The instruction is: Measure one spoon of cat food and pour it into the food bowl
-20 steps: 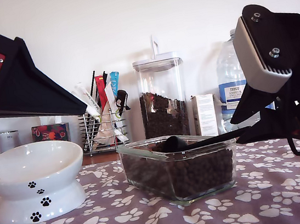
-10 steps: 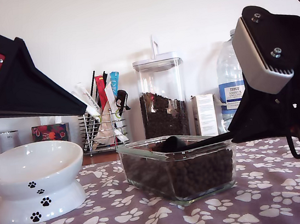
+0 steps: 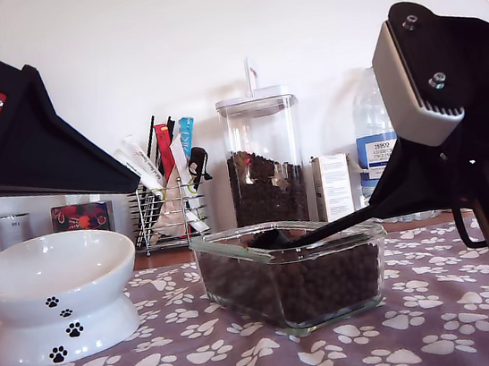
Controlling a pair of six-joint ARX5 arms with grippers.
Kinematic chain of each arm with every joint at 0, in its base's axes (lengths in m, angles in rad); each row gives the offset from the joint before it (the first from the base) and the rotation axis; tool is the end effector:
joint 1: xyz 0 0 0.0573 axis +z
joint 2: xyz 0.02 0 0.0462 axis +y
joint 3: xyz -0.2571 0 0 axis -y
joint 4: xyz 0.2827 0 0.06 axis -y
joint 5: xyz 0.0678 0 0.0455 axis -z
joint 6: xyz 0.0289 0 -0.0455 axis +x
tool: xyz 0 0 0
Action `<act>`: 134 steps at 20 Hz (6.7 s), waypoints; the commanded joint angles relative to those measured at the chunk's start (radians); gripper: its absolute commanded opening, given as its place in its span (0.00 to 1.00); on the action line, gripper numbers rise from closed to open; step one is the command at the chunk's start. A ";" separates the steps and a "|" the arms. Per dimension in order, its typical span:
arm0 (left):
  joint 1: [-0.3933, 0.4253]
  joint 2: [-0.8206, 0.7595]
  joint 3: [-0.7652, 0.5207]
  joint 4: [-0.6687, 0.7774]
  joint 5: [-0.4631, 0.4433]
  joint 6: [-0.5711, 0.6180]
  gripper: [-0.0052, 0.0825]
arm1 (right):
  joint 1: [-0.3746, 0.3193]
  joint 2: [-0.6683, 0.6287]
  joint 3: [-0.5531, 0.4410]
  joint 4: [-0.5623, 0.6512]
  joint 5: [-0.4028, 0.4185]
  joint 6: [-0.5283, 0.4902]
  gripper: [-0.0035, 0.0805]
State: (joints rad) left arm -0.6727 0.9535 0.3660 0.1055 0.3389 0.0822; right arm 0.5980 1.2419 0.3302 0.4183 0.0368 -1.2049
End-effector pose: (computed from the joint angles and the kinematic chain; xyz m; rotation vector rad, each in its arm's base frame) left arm 0.1692 -0.1471 0.1623 0.1571 0.4551 -1.0116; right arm 0.2012 0.1357 0.1143 -1.3037 0.0860 0.7783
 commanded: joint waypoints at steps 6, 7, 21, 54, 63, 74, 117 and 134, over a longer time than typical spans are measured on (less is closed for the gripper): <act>-0.002 0.009 -0.016 -0.008 0.001 0.004 0.04 | 0.083 -0.023 0.013 0.056 0.166 0.055 0.03; -0.002 0.009 -0.016 -0.008 0.001 0.004 0.04 | 0.094 -0.033 0.020 0.056 0.188 0.052 0.03; -0.003 0.008 -0.016 -0.013 0.024 -0.029 0.04 | 0.180 -0.043 0.248 -0.314 0.379 -0.348 0.03; -0.005 0.008 -0.016 -0.060 0.182 -0.029 0.04 | 0.309 0.050 0.536 -0.912 0.505 -0.871 0.03; -0.005 0.008 -0.016 -0.057 0.181 -0.029 0.04 | 0.355 0.111 0.536 -0.940 0.404 -0.818 0.03; -0.005 0.008 -0.016 -0.052 0.181 -0.029 0.04 | 0.397 0.111 0.536 -0.855 0.305 -0.546 0.03; -0.004 0.008 -0.016 -0.030 0.169 -0.021 0.04 | 0.229 0.190 0.536 -0.831 0.106 0.579 0.03; -0.004 0.008 -0.016 -0.028 0.169 -0.021 0.04 | 0.151 0.190 0.535 -1.093 0.066 0.649 0.03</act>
State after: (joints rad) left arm -0.6739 0.9535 0.3660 0.0723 0.5060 0.0563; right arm 0.7307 1.4036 0.9081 -0.6399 0.1318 -0.5533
